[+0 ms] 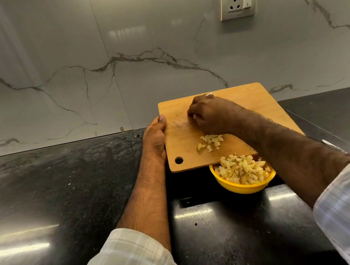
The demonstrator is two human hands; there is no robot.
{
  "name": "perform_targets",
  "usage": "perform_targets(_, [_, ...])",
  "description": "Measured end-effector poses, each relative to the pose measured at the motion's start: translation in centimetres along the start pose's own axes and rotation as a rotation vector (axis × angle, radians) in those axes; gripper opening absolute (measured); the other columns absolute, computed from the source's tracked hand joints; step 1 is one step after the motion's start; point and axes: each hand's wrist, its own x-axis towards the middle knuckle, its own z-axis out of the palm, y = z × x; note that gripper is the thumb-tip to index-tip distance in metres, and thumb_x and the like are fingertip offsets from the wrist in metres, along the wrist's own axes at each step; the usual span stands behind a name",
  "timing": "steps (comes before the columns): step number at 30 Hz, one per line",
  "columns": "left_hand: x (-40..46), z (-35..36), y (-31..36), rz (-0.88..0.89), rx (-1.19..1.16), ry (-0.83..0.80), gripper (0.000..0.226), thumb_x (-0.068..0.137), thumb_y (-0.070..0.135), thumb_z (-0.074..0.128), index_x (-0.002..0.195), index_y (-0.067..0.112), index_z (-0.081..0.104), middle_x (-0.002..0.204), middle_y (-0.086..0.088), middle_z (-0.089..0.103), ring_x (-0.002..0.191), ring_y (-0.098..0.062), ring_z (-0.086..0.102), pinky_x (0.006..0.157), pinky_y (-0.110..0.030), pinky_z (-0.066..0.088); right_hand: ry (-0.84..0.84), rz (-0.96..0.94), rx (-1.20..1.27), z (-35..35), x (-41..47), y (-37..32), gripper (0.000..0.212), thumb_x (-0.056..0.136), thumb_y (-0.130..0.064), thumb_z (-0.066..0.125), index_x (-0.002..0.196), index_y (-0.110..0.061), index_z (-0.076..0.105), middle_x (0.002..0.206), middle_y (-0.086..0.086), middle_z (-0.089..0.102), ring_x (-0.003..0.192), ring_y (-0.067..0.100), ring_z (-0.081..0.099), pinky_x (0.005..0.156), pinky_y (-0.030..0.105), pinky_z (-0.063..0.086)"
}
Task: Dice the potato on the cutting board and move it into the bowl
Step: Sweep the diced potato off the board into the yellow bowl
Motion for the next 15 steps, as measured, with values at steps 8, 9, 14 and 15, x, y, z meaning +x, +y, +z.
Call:
perform_targets(8, [0.1, -0.2, -0.1, 0.0, -0.03, 0.007, 0.031, 0.108, 0.023, 0.056, 0.131, 0.006, 0.068, 0.125, -0.02, 0.074, 0.117, -0.039, 0.071, 0.097, -0.062, 0.057, -0.042, -0.183, -0.162, 0.4, -8.3, -2.1, 0.037, 0.089, -0.017, 0.052, 0.12, -0.024, 0.071, 0.118, -0.003, 0.059, 0.107, 0.024, 0.059, 0.08, 0.041, 0.056])
perform_targets(9, [0.1, -0.2, -0.2, -0.005, -0.035, 0.008, 0.03, 0.107, 0.023, 0.057, 0.129, 0.006, 0.069, 0.124, -0.021, 0.074, 0.116, -0.04, 0.071, 0.098, -0.063, 0.056, -0.06, -0.178, -0.154, 0.4, -9.5, -2.1, 0.039, 0.088, -0.017, 0.052, 0.122, -0.024, 0.071, 0.121, -0.002, 0.059, 0.108, 0.024, 0.058, 0.082, 0.042, 0.057])
perform_targets(14, [-0.1, -0.2, -0.3, -0.009, -0.031, 0.008, 0.025, 0.108, 0.022, 0.056, 0.12, 0.008, 0.072, 0.123, -0.021, 0.074, 0.115, -0.04, 0.071, 0.098, -0.063, 0.057, -0.031, -0.112, -0.053, 0.3, -11.5, -1.5, 0.044, 0.09, -0.016, 0.05, 0.128, -0.022, 0.07, 0.125, -0.001, 0.063, 0.108, 0.026, 0.062, 0.084, 0.044, 0.057])
perform_targets(15, [-0.2, -0.2, -0.3, -0.011, -0.031, 0.01, 0.024, 0.108, 0.022, 0.056, 0.12, 0.008, 0.072, 0.123, -0.021, 0.074, 0.115, -0.04, 0.071, 0.097, -0.062, 0.057, 0.014, -0.102, -0.006, 0.3, -11.2, -1.5, 0.041, 0.093, -0.018, 0.051, 0.128, -0.022, 0.071, 0.124, -0.001, 0.065, 0.106, 0.025, 0.064, 0.084, 0.043, 0.057])
